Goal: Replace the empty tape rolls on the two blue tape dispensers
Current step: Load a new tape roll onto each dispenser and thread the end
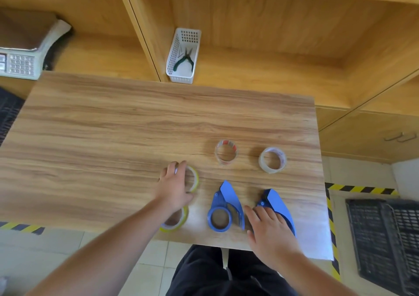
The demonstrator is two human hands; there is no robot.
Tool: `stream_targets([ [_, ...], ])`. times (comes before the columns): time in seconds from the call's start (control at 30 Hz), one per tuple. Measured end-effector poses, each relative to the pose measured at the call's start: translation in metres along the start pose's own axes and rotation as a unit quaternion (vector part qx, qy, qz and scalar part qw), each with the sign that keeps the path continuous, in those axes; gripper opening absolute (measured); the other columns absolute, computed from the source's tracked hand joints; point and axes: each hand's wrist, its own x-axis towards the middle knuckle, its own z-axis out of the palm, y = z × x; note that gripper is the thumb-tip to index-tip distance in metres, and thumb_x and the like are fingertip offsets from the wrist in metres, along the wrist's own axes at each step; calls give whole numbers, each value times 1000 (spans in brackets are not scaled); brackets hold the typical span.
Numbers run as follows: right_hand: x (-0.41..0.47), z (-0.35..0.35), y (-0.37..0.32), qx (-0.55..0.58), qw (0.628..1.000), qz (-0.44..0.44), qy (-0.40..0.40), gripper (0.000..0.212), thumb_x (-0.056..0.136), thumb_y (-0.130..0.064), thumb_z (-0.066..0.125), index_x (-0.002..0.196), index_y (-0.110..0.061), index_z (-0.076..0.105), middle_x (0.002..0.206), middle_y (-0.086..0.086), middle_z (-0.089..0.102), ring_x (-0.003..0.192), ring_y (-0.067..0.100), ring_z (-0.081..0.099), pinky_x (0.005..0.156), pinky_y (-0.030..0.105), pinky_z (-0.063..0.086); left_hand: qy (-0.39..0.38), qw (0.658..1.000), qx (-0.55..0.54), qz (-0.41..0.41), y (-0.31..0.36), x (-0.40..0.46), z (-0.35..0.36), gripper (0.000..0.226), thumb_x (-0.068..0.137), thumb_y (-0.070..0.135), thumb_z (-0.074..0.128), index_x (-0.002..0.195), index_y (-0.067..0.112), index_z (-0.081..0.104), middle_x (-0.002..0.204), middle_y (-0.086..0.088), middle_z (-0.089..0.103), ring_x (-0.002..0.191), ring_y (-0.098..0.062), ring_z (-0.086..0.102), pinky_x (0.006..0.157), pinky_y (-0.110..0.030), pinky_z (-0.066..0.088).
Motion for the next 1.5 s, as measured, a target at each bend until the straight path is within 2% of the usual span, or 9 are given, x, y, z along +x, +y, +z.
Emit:
stream_targets([
  [0.13,7,5,4,-17,999,-27,-23,60,96,-37,45,153,-22,34,134,-4,55,124,25,50,106,42,43,9,999,-17,46,21,-33,2,104,68,49,80,154,31,24,154,-1,30,140,-29,34,110,-46,43],
  [0.23,13,10,8,-43,998,-36,-26,61,87,-41,59,144,-20,48,117,-2,66,106,26,61,91,43,53,-10,997,-13,71,37,-60,12,101,71,48,75,156,35,21,155,4,27,142,-23,31,108,-40,44],
  [0.33,16,14,10,-56,997,-43,-17,65,79,-40,70,139,-19,55,106,-3,68,94,26,63,79,42,56,-16,996,-12,91,50,-83,30,99,72,43,71,156,31,20,154,6,27,140,-22,32,110,-36,40],
  [0.67,22,17,18,-82,993,-79,-7,64,72,-35,79,131,-15,63,100,-1,72,86,27,65,72,43,56,-19,998,11,65,68,-94,69,107,78,47,74,160,17,13,159,3,24,145,-21,28,117,-33,33],
  [0.83,23,18,18,-71,993,-87,-20,63,81,-35,71,139,-14,56,114,1,71,99,28,64,83,45,54,-22,998,12,54,74,-89,76,106,77,47,75,159,17,15,157,3,27,143,-20,31,114,-34,38],
  [0.93,24,18,17,-55,994,-91,-19,62,96,-32,52,153,-15,34,137,2,58,122,30,52,101,46,42,-20,999,17,45,78,-88,83,103,79,46,74,159,17,16,158,2,27,143,-21,32,115,-34,37],
  [1.0,23,17,16,-57,994,-90,-24,63,100,-31,44,157,-16,24,145,2,50,129,29,45,106,46,36,-18,999,18,38,79,-87,87,101,80,44,73,158,16,16,159,2,27,143,-22,33,115,-34,37],
  [1.37,22,16,16,-75,993,-90,-27,63,97,-36,49,155,-16,31,140,2,57,124,30,51,102,47,42,-24,999,14,35,75,-78,100,102,81,39,75,158,17,12,159,0,25,143,-22,31,113,-36,39],
  [1.5,22,14,14,-89,991,-95,-34,64,99,-35,46,156,-15,27,145,1,51,127,29,47,104,45,39,-15,999,3,45,63,-82,96,104,78,49,74,158,19,15,157,1,27,144,-22,32,114,-36,40],
])
